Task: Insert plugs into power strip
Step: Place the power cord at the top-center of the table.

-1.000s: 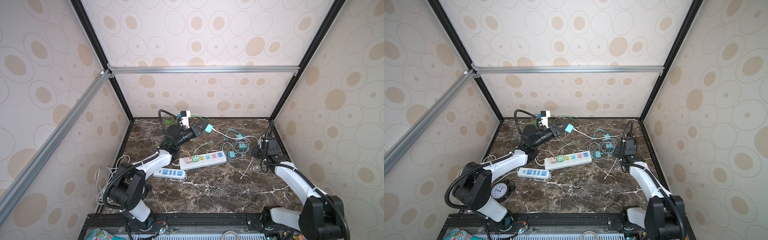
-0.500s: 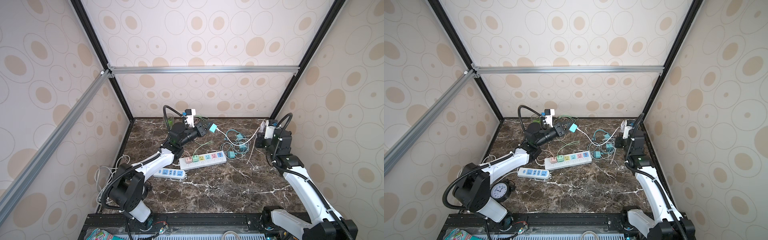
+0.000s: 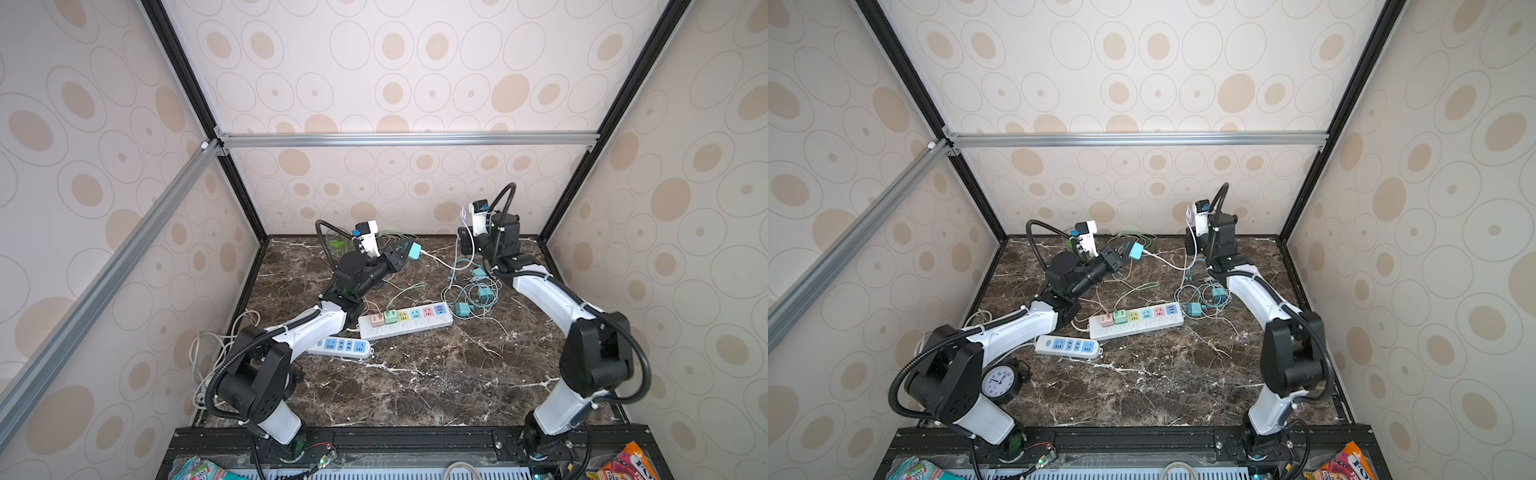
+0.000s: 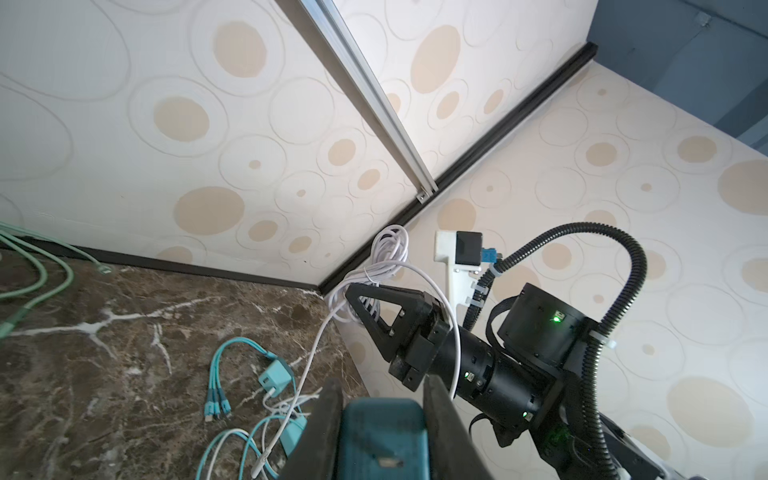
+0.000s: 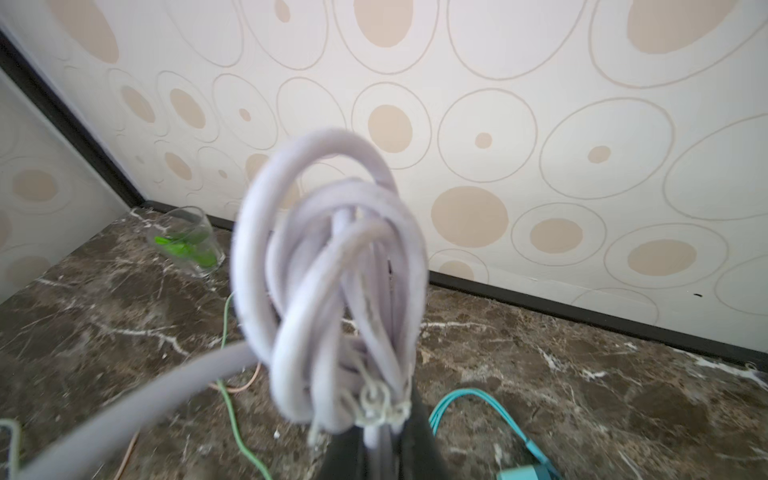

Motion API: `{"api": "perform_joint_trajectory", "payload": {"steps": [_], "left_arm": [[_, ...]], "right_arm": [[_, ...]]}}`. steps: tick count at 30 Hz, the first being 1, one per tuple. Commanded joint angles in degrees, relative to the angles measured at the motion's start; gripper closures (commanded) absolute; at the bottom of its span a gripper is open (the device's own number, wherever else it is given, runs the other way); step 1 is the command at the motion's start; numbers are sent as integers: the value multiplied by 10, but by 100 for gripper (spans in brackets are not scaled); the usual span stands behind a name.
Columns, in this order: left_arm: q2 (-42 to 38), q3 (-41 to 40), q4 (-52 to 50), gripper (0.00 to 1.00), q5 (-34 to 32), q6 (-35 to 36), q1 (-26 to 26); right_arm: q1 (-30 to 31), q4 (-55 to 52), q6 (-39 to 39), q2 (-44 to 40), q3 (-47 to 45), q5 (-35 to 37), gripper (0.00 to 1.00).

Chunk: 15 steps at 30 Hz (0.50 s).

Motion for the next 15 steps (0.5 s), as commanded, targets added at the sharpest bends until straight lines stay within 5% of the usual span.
{"api": "perform_joint_trajectory", "payload": {"steps": [1,7,15], "left_arm": [[32,8,70,100,-59,-28,15],[116,54,120,100,-81,-57,30],[194,135,100,100,-129,-49,40]], "right_arm": [[0,34,1,68,63,-1,100],[0,-20,-17,203,208,-25,99],[-2,-253,-47,281,324,-3,32]]}}
